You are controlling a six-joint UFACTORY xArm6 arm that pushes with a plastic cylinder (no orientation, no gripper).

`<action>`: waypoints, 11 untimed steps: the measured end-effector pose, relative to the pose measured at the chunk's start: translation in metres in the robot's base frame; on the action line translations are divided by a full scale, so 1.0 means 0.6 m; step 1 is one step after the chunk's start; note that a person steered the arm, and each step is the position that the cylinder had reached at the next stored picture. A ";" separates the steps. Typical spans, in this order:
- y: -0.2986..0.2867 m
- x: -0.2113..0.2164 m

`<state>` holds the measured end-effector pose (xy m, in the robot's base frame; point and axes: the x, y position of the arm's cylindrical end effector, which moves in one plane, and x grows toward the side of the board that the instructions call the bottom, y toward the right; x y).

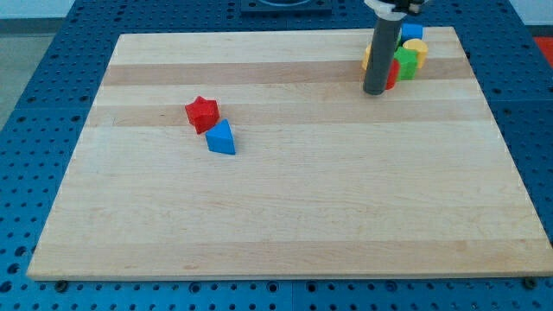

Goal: Place the arm to the left of the blue triangle

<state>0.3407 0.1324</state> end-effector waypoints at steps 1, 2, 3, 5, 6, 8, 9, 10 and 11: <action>-0.013 0.000; -0.065 0.011; -0.117 0.053; -0.226 0.153; -0.271 0.214; -0.409 0.228; -0.452 0.169; -0.485 0.131; -0.497 0.098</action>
